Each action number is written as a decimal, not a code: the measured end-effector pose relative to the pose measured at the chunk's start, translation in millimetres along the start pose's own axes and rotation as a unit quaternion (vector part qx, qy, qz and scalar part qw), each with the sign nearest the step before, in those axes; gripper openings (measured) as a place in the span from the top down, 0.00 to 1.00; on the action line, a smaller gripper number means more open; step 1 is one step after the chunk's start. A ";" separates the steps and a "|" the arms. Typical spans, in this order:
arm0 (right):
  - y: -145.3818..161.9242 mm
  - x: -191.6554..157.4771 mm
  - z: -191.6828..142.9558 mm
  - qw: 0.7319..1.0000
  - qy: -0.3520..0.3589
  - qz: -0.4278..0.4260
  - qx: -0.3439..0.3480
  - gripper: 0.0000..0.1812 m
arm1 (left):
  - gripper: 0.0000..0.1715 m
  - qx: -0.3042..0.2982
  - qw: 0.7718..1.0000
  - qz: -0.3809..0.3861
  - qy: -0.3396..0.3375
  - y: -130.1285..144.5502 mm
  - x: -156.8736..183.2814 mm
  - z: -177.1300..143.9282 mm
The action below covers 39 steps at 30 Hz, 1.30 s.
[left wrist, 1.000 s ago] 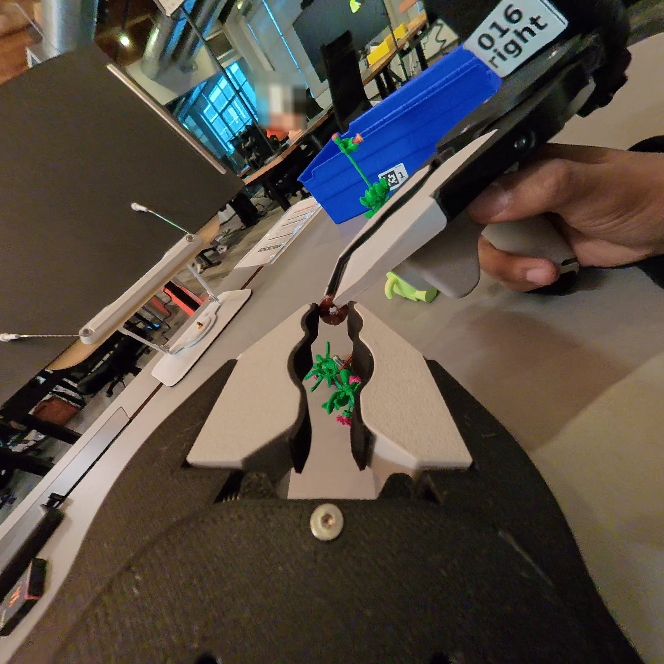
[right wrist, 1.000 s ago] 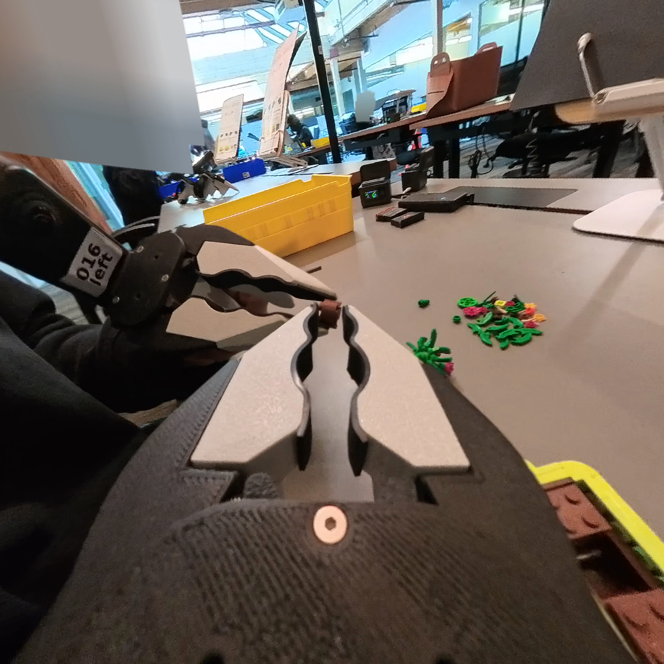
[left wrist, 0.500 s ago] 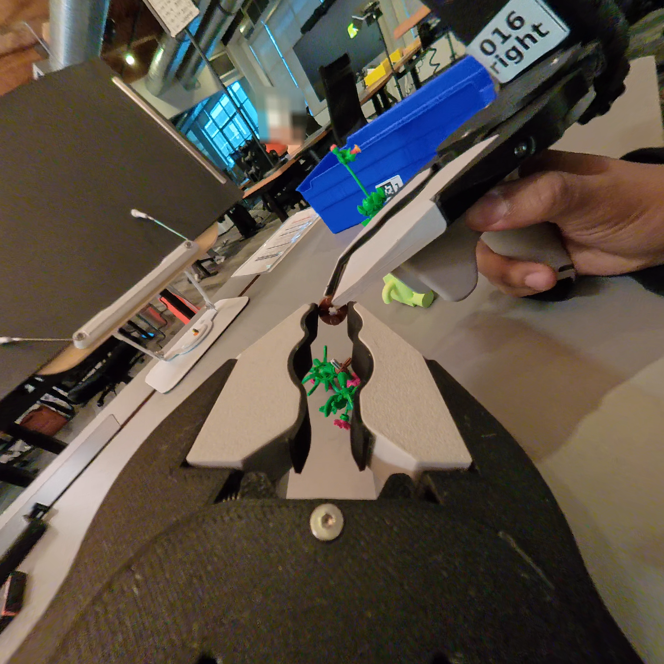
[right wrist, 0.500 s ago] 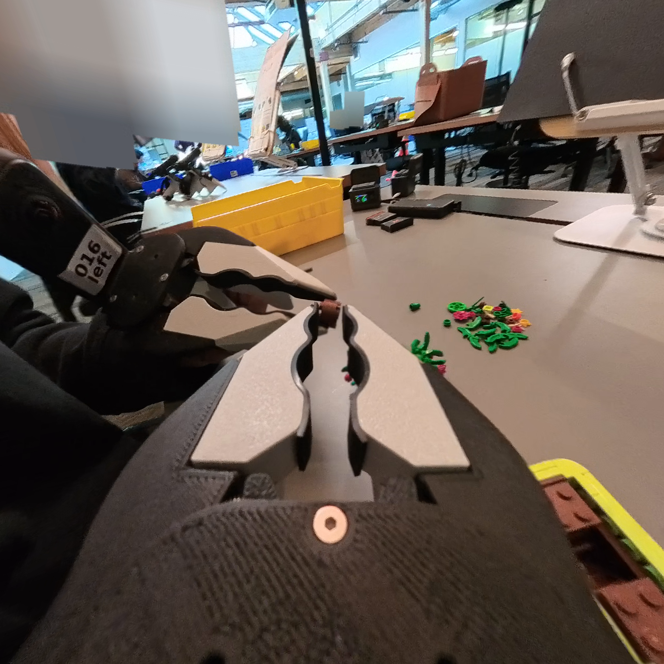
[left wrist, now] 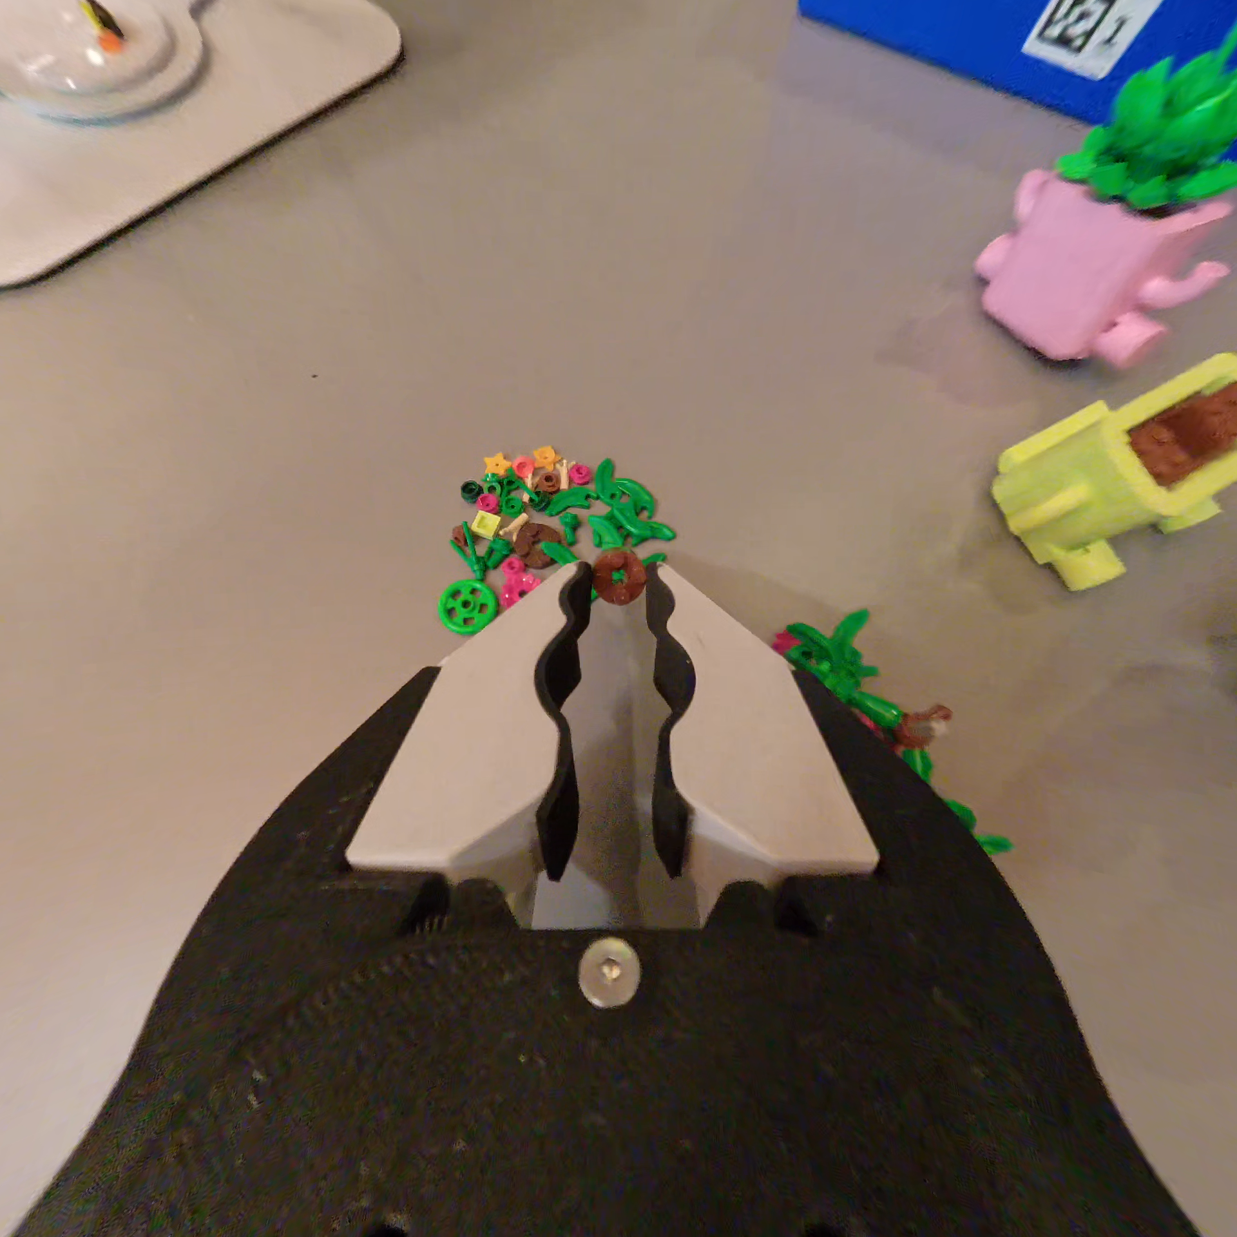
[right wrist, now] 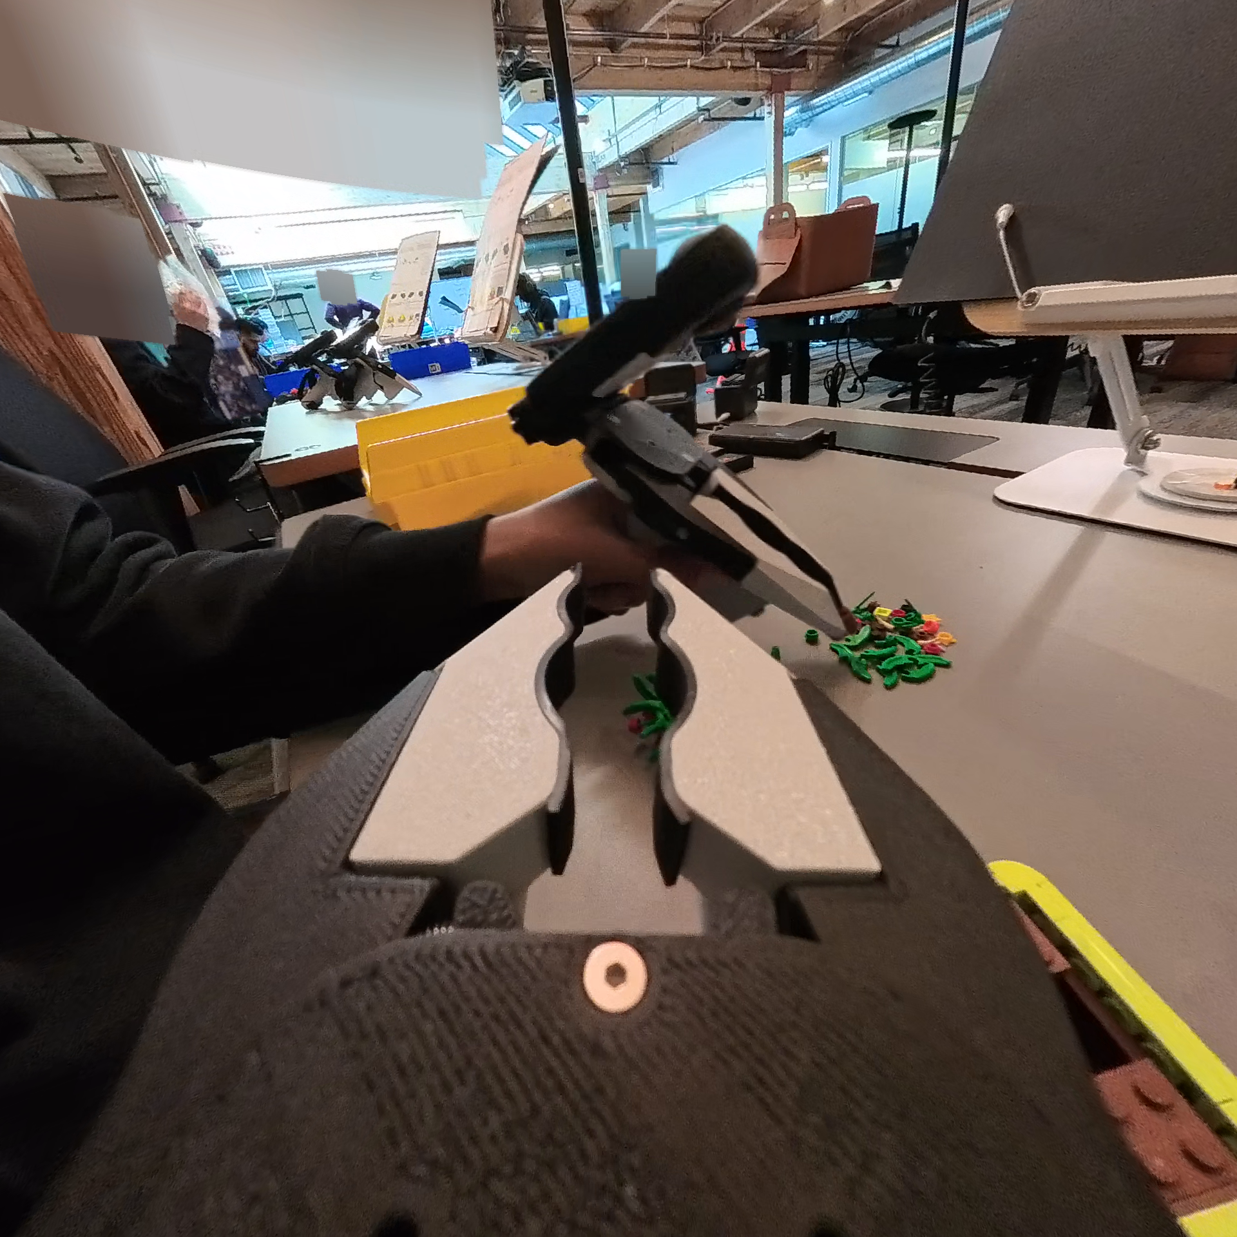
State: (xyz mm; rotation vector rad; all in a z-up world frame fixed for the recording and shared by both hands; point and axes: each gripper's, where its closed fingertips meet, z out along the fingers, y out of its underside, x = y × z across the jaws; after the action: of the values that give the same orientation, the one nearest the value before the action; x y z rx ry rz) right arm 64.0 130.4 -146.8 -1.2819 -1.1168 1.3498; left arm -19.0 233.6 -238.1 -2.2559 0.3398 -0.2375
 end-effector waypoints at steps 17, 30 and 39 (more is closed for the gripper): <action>-23.2 27.9 -25.1 0.994 0.074 0.017 0.080 0.95 | 0.90 0.067 0.992 -0.078 0.075 0.3 22.6 -34.8; -4.2 23.8 -8.7 0.997 0.080 -0.007 0.012 0.90 | 0.87 0.038 0.987 -0.044 0.147 36.2 84.1 -48.0; 50.3 36.3 7.5 0.967 0.158 -0.070 -0.185 0.94 | 0.98 0.009 0.993 -0.024 0.113 44.4 84.2 -37.1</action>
State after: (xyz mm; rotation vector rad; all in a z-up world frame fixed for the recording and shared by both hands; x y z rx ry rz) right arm 53.9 158.7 -201.6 -1.5877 -1.2413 0.8167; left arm 42.9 152.5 -243.2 -2.2259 0.4008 -0.5206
